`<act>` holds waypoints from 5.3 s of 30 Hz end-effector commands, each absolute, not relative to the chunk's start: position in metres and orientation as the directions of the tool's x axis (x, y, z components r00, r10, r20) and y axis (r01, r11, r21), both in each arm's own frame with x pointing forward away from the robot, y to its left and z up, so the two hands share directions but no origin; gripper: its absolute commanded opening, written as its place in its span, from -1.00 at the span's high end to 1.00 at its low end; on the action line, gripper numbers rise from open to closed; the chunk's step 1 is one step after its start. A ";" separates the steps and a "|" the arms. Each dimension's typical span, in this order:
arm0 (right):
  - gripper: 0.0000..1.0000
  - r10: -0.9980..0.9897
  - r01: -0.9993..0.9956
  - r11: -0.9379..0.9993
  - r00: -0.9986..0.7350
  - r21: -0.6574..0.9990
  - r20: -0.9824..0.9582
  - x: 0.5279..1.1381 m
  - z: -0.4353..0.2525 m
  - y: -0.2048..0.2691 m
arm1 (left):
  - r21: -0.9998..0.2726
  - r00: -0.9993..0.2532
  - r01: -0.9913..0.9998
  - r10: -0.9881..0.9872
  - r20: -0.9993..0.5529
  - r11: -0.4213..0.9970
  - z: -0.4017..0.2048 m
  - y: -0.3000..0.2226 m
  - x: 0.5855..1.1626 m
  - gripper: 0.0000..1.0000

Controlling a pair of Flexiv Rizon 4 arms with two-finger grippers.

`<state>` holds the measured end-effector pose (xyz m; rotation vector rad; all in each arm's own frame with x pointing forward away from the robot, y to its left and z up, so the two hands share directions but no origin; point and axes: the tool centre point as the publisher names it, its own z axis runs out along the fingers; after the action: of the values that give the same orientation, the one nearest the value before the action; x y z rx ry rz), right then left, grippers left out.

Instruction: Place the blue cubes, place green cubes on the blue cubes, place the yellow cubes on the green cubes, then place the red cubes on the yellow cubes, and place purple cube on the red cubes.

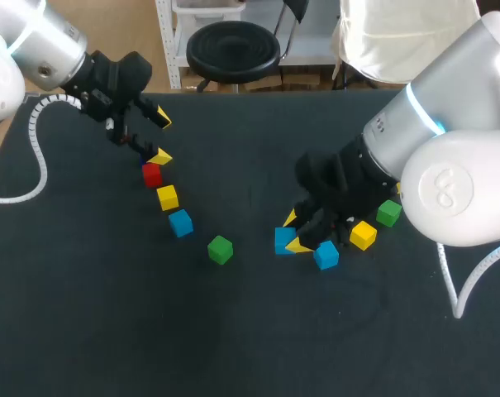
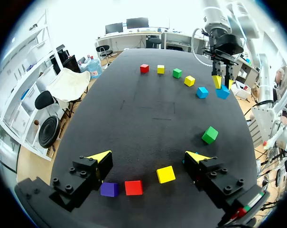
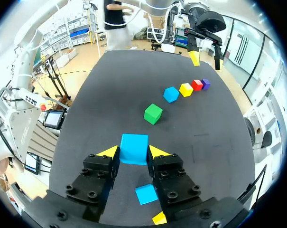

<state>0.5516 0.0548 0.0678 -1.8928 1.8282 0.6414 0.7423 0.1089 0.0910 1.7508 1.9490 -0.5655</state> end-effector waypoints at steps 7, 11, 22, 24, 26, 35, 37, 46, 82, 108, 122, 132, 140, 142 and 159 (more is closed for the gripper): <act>1.00 -0.791 -0.988 -0.041 -0.058 0.148 -0.609 0.565 0.065 0.058 | 0.002 -0.086 0.994 0.807 -0.585 0.107 0.091 0.109 0.741 -1.00; 1.00 -0.789 -0.985 -0.029 -0.082 0.169 -0.608 0.573 0.062 0.055 | 0.002 -0.086 0.994 0.807 -0.585 0.107 0.091 0.109 0.741 -1.00; 1.00 -0.797 -0.993 0.000 -0.069 0.114 -0.600 0.598 0.050 0.050 | 0.002 -0.086 0.994 0.807 -0.585 0.107 0.091 0.109 0.741 -1.00; 1.00 -0.792 -0.995 -0.001 -0.061 0.101 -0.607 0.601 0.048 0.049 | 0.002 -0.086 0.994 0.807 -0.585 0.107 0.091 0.109 0.741 -1.00; 1.00 -0.790 -0.995 0.001 -0.061 0.098 -0.609 0.602 0.047 0.049 | 0.002 -0.086 0.994 0.807 -0.585 0.107 0.091 0.109 0.741 -1.00; 1.00 -0.790 -0.995 0.001 -0.061 0.098 -0.609 0.602 0.047 0.049 | 0.002 -0.086 0.994 0.807 -0.585 0.107 0.091 0.109 0.741 -1.00; 1.00 -0.790 -0.995 0.001 -0.061 0.098 -0.609 0.602 0.047 0.049 | 0.002 -0.086 0.994 0.807 -0.585 0.107 0.091 0.109 0.741 -1.00; 1.00 -0.790 -0.998 -0.007 -0.033 0.063 -0.612 0.615 0.051 0.051 | 0.002 -0.086 0.994 0.807 -0.585 0.107 0.091 0.109 0.741 -1.00; 1.00 -0.773 -0.988 -0.020 -0.081 0.151 -0.629 0.663 0.017 0.057 | 0.002 -0.086 0.994 0.807 -0.585 0.107 0.091 0.109 0.741 -1.00; 1.00 -0.788 -0.985 -0.031 -0.080 0.170 -0.611 0.667 0.021 0.057 | 0.002 -0.086 0.994 0.807 -0.585 0.107 0.091 0.109 0.741 -1.00; 1.00 -0.774 -0.979 -0.055 -0.082 0.196 -0.628 0.674 0.008 0.063 | 0.002 -0.086 0.994 0.807 -0.585 0.107 0.091 0.109 0.741 -1.00; 1.00 -0.775 -0.979 -0.053 -0.083 0.196 -0.627 0.678 0.004 0.061 | 0.002 -0.086 0.994 0.807 -0.585 0.107 0.091 0.109 0.741 -1.00; 1.00 -0.782 -0.981 -0.057 -0.071 0.184 -0.620 0.681 0.007 0.060 | 0.002 -0.086 0.994 0.807 -0.585 0.107 0.091 0.109 0.741 -1.00; 1.00 -0.785 -0.982 -0.058 -0.068 0.182 -0.616 0.681 0.007 0.060 | 0.002 -0.086 0.994 0.807 -0.585 0.107 0.091 0.109 0.741 -1.00; 1.00 -0.785 -0.982 -0.062 -0.060 0.176 -0.617 0.683 -0.003 0.054 | 0.002 -0.086 0.994 0.807 -0.585 0.107 0.091 0.109 0.741 -1.00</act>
<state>0.6825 0.0545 0.0004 -1.8989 1.8969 0.8456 0.7423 0.1089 0.0910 1.7507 1.9490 -0.5655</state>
